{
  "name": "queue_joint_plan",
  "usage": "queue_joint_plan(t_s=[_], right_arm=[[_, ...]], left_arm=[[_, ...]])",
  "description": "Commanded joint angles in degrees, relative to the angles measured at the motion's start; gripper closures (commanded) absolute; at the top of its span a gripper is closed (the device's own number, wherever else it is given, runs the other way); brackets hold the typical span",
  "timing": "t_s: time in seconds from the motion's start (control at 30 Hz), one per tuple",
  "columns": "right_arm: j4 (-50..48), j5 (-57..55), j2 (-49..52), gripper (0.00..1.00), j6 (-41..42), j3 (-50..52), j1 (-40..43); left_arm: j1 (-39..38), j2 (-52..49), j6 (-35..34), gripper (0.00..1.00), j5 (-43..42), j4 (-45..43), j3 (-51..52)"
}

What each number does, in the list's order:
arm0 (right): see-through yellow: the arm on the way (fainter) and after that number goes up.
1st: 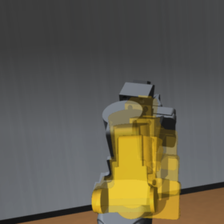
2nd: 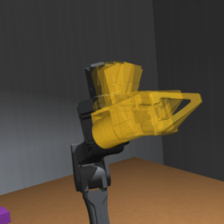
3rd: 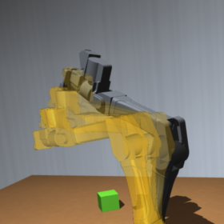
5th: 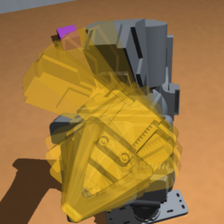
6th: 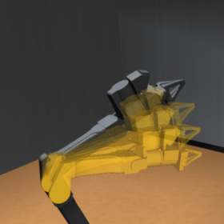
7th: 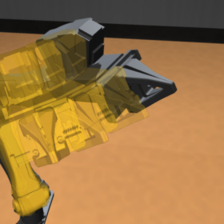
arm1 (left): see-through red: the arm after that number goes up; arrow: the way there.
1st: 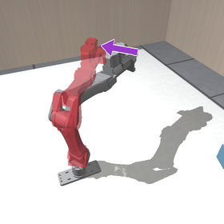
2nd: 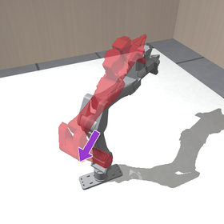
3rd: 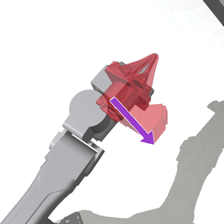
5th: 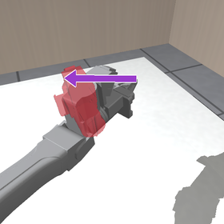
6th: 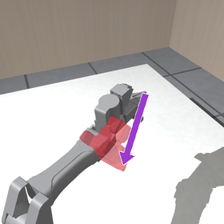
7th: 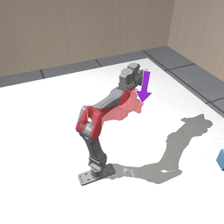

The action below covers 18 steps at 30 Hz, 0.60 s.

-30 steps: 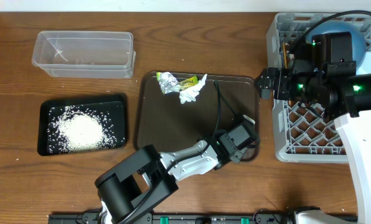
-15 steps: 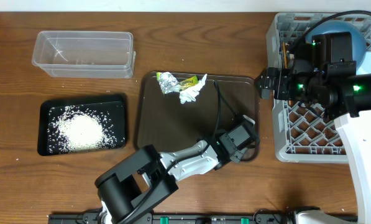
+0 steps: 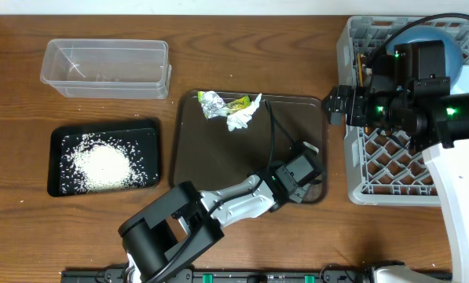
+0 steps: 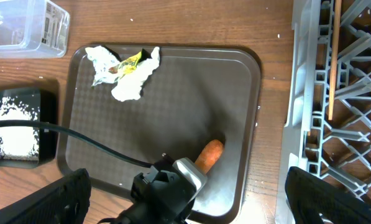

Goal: Sort waste into correct bins and load items into the dishwasher rack
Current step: 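Lift the carrot and carry it left to the black rice tray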

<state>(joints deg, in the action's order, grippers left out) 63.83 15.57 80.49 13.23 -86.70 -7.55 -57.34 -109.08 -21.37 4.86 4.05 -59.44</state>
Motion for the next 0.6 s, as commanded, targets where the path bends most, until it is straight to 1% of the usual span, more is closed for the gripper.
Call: queue_joint_plan(t_s=[0.0,0.07,0.2,0.4,0.57], right_arm=[[0.07,-0.35,-0.94,0.01,0.0,0.04,-0.35],[0.07,-0.35,-0.94,0.01,0.0,0.04,-0.35],[0.07,-0.35,-0.94,0.01,0.0,0.04,-0.35],[0.07,-0.35,-0.94,0.01,0.0,0.04,-0.35],[0.07,-0.35,-0.94,0.01,0.0,0.04,-0.35]], left_arm=[[1.05,1.31,-4.48,0.77,0.72,0.15,0.11],[1.7,1.31,-6.95,0.78,0.72,0.13,0.11],[3.19,1.33,-9.44,0.81,0.7,0.59,0.11],[5.42,3.65,-9.44,0.81,0.72,4.7,0.11],[7.74,8.94,-9.4,0.81,0.74,7.17,0.11]])
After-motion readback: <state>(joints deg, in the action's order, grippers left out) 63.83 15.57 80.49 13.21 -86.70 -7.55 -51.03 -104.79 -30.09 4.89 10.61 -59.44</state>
